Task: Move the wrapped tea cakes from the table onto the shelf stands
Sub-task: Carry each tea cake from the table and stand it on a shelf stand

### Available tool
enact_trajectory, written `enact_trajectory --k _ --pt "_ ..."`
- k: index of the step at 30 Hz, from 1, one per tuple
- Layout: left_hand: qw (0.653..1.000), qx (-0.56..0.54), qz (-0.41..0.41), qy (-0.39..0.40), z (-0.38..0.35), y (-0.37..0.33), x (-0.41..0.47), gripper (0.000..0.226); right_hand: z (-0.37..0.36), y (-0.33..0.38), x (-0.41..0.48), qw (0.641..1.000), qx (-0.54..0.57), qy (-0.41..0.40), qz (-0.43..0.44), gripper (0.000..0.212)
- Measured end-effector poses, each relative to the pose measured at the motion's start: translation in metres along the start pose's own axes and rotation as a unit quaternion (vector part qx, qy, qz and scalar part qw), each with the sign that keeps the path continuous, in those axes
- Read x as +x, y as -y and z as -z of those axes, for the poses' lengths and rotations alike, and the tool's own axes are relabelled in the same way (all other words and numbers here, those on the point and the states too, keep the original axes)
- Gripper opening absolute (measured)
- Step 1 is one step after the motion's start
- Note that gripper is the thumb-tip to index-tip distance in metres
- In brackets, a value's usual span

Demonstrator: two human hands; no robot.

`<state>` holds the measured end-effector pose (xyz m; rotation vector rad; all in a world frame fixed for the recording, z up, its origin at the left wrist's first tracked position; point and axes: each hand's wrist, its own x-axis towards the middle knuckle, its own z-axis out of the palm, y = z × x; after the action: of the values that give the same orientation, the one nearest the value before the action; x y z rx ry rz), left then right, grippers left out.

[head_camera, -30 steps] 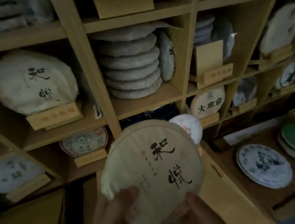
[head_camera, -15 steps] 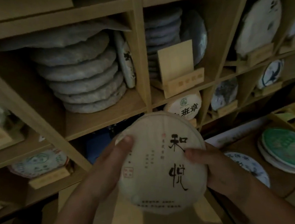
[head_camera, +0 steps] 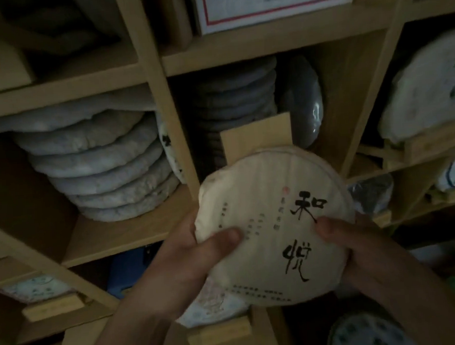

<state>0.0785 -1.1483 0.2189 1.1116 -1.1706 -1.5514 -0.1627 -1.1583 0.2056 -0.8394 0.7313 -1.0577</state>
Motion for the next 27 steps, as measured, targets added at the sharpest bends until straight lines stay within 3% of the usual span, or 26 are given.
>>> enact_trajectory --k 3,7,9,11,14,19,22,24,27 --pt "0.999 -0.003 -0.039 0.015 -0.014 -0.015 0.038 0.071 0.020 0.043 0.034 0.998 -0.034 0.052 0.007 0.066" --pt "0.998 0.001 -0.042 0.039 -0.020 -0.042 0.075 0.076 0.033 0.086 0.080 0.994 -0.092 0.061 -0.012 0.069" --pt "0.998 0.006 -0.045 0.040 -0.020 -0.053 0.081 0.079 0.034 0.099 0.096 0.992 -0.109 0.063 -0.021 0.049" --pt "0.999 0.007 -0.050 0.019 -0.021 -0.058 0.084 0.069 0.033 0.109 0.106 0.990 -0.120 0.069 -0.022 0.038" --pt "0.999 0.013 -0.053 0.005 -0.025 -0.059 0.086 0.050 0.030 0.112 0.116 0.988 -0.136 0.074 -0.015 0.045" --pt "0.990 0.067 -0.099 -0.076 -0.034 -0.058 0.089 0.048 0.026 0.105 0.126 0.991 -0.122 0.026 0.040 0.055" --pt "0.964 0.116 -0.159 -0.181 -0.045 -0.058 0.097 0.046 0.015 0.101 0.134 0.990 -0.101 -0.030 0.097 0.056" --pt "0.936 0.130 -0.208 -0.253 -0.051 -0.059 0.105 0.034 0.007 0.099 0.141 0.986 -0.094 -0.052 0.125 0.046" --pt "0.915 0.153 -0.239 -0.288 -0.056 -0.058 0.112 0.037 0.001 0.098 0.148 0.981 -0.096 -0.077 0.147 0.020"
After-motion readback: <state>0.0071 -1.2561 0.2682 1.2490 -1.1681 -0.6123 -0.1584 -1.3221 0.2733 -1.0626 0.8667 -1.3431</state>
